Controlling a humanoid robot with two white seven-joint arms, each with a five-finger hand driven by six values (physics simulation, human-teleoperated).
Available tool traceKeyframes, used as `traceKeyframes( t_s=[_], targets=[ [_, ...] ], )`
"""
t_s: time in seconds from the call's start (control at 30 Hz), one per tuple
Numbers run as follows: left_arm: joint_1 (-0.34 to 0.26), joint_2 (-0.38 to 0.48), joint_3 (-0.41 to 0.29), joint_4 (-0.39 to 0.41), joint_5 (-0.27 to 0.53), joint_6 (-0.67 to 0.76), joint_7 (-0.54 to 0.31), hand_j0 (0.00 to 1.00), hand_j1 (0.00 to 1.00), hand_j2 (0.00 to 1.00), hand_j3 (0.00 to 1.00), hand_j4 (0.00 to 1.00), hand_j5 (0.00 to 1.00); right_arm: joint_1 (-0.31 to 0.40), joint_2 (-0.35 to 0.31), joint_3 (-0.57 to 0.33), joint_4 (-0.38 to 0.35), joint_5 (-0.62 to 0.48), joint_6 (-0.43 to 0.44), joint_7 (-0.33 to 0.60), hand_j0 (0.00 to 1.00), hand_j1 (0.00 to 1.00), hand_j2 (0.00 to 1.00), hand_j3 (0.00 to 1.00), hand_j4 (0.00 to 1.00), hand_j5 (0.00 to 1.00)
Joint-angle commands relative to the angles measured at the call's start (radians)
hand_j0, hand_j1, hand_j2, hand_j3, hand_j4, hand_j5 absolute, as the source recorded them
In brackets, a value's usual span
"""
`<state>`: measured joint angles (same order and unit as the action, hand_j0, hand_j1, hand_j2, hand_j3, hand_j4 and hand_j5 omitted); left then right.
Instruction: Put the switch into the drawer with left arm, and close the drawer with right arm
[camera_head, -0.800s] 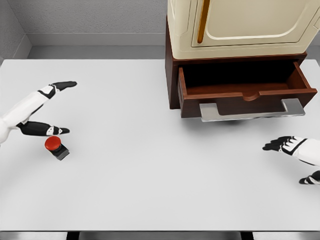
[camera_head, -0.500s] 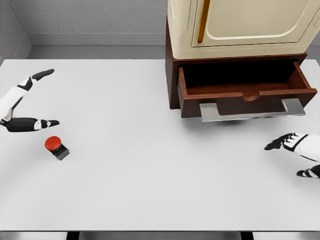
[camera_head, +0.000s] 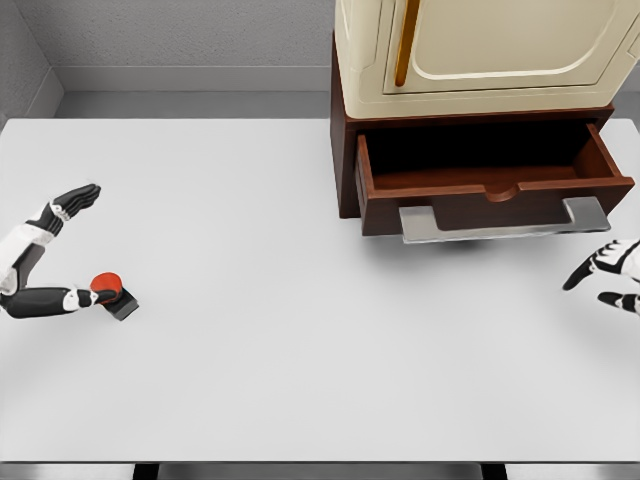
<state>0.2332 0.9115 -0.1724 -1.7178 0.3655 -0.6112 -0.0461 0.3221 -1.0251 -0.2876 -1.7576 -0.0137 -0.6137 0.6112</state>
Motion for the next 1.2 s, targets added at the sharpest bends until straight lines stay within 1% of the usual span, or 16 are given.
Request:
traceKeyframes(
  t_s=[0.0, 0.03, 0.1, 0.2, 0.3, 0.33, 0.43, 0.47, 0.53, 0.6, 0.63, 0.7, 0.77, 0.9, 1.03, 1.17],
  targets=[
    [0.0, 0.027, -0.047, -0.005, 0.006, 0.0, 0.003, 1.0, 1.0, 1.0, 1.0, 1.0, 1.0, 0.0, -0.009, -0.002, 0.0, -0.022, 0.003, 0.0, 0.58, 0.58, 0.58, 0.58, 0.58, 0.58],
    [0.003, 0.03, -0.061, -0.002, 0.001, 0.0, 0.003, 1.0, 1.0, 1.0, 1.0, 1.0, 1.0, 0.0, -0.009, -0.011, 0.0, -0.022, 0.003, 0.0, 0.58, 0.58, 0.58, 0.58, 0.58, 0.58],
    [0.023, 0.03, -0.059, 0.004, -0.002, 0.0, 0.002, 1.0, 1.0, 1.0, 1.0, 1.0, 1.0, 0.005, -0.009, -0.024, 0.0, -0.022, 0.003, 0.0, 0.58, 0.58, 0.58, 0.58, 0.58, 0.58],
    [0.044, 0.023, -0.061, 0.046, -0.016, 0.0, 0.002, 1.0, 1.0, 1.0, 1.0, 1.0, 1.0, 0.005, 0.002, -0.038, 0.0, -0.022, 0.003, 0.0, 0.6, 0.6, 0.6, 0.6, 0.6, 0.6],
    [0.037, 0.02, -0.061, 0.099, -0.022, 0.0, 0.002, 1.0, 1.0, 1.0, 1.0, 1.0, 1.0, 0.006, -0.003, -0.034, 0.0, -0.023, 0.003, 0.0, 0.6, 0.6, 0.6, 0.6, 0.6, 0.6],
    [0.037, 0.018, -0.061, 0.107, -0.04, 0.0, 0.002, 1.0, 1.0, 1.0, 1.0, 1.0, 1.0, 0.008, -0.004, -0.033, 0.0, -0.023, 0.003, 0.0, 0.6, 0.6, 0.6, 0.6, 0.6, 0.6],
    [0.032, 0.004, -0.061, 0.115, -0.045, 0.0, 0.002, 1.0, 1.0, 1.0, 1.0, 1.0, 1.0, 0.012, -0.006, -0.03, 0.0, -0.023, 0.003, 0.0, 0.6, 0.6, 0.6, 0.6, 0.6, 0.6],
    [0.032, -0.008, -0.061, 0.116, -0.062, 0.0, 0.002, 1.0, 1.0, 1.0, 1.0, 1.0, 1.0, 0.017, -0.006, -0.031, 0.0, -0.023, 0.003, 0.0, 0.6, 0.6, 0.6, 0.6, 0.6, 0.6],
    [0.025, -0.025, -0.061, 0.119, -0.065, 0.0, 0.002, 1.0, 1.0, 1.0, 1.0, 1.0, 1.0, 0.021, -0.007, -0.031, 0.0, -0.023, 0.003, 0.0, 0.6, 0.6, 0.6, 0.6, 0.6, 0.6],
    [0.0, -0.046, -0.068, 0.129, -0.066, 0.0, 0.0, 1.0, 1.0, 1.0, 1.0, 1.0, 1.0, 0.023, -0.009, -0.03, 0.0, -0.022, 0.003, 0.0, 0.61, 0.61, 0.61, 0.61, 0.61, 0.61],
    [-0.023, -0.051, -0.082, 0.135, -0.066, 0.0, 0.0, 1.0, 1.0, 1.0, 1.0, 1.0, 1.0, 0.026, -0.01, -0.028, 0.0, -0.023, 0.003, 0.0, 0.61, 0.61, 0.61, 0.61, 0.61, 0.61],
    [-0.072, -0.055, -0.137, 0.167, -0.065, 0.0, 0.0, 0.98, 0.98, 0.98, 0.98, 0.98, 0.98, 0.029, -0.033, -0.03, 0.0, -0.023, 0.003, 0.0, 0.61, 0.61, 0.61, 0.61, 0.61, 0.61],
    [-0.074, -0.102, -0.139, 0.181, -0.065, 0.0, -0.001, 0.98, 0.98, 0.98, 0.98, 0.98, 0.98, 0.028, -0.036, -0.03, 0.0, -0.023, 0.003, 0.0, 0.61, 0.61, 0.61, 0.61, 0.61, 0.61],
    [-0.072, -0.103, -0.147, 0.185, -0.063, 0.0, 0.0, 0.96, 0.96, 0.96, 0.96, 0.96, 0.96, 0.025, -0.036, -0.028, 0.0, -0.023, 0.003, 0.0, 0.61, 0.61, 0.61, 0.61, 0.61, 0.61],
    [-0.075, -0.132, -0.147, 0.245, -0.06, 0.0, 0.0, 0.95, 0.95, 0.95, 0.95, 0.95, 0.95, 0.02, -0.036, -0.024, 0.0, -0.023, 0.003, 0.0, 0.61, 0.61, 0.61, 0.61, 0.61, 0.61],
    [-0.075, -0.135, -0.147, 0.264, -0.059, 0.0, 0.002, 0.91, 0.91, 0.91, 0.91, 0.91, 0.91, 0.015, -0.036, -0.022, 0.0, -0.023, 0.003, 0.0, 0.61, 0.61, 0.61, 0.61, 0.61, 0.61]
  ],
)
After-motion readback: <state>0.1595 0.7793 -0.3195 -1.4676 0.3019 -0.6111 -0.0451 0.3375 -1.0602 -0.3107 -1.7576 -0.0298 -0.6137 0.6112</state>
